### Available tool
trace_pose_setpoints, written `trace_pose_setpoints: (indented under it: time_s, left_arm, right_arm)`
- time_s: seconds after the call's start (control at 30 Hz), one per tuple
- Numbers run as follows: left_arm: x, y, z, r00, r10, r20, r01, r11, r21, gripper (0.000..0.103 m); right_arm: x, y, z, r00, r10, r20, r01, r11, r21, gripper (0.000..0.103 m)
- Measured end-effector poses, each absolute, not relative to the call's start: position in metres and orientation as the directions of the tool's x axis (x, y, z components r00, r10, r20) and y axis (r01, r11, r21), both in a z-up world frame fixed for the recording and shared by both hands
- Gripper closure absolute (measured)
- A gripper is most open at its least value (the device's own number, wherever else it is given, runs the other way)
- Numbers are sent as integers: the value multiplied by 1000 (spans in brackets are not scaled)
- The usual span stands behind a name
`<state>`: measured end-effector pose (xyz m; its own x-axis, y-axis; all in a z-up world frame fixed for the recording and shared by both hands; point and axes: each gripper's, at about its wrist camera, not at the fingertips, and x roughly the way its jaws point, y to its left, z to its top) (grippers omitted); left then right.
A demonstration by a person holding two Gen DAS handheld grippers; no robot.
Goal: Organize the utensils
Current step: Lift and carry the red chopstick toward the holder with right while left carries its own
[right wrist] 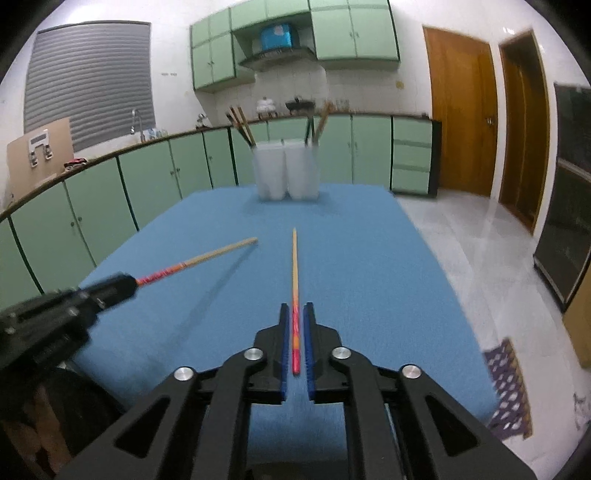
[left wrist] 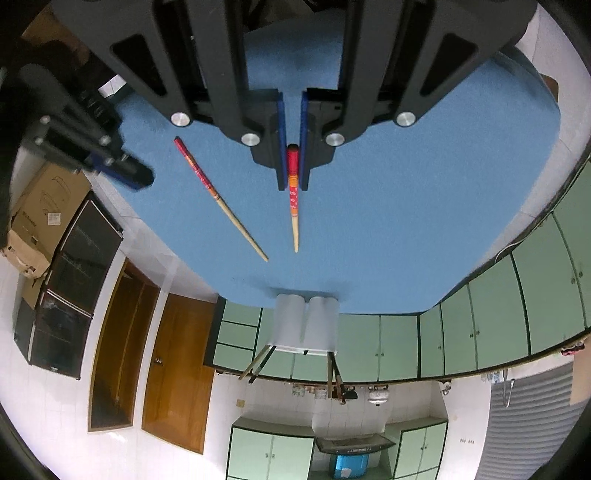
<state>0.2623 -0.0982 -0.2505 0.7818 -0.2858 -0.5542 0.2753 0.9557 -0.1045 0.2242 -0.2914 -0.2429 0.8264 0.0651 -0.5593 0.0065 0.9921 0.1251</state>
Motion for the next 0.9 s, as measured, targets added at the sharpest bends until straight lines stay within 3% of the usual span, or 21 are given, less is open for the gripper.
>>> trace_pose_setpoints:
  time_s: [0.33,0.5,0.9]
  left_arm:
    - [266,-95,-253,776,-282,-565,266,957,-112,98]
    - [266,-91,-256,773,-278,-570,260,959,-114,98]
    - [259,-81,-218,796,-282,-535,269,958,-104,98]
  right_arm:
    - [238,-285,-278,769,66,-636,-2,995,101,89]
    - [237,-285,-277,768,77,-635,-13,994,105,97]
    - [214,-303,-186,876,96,-473,-33,990,140,97]
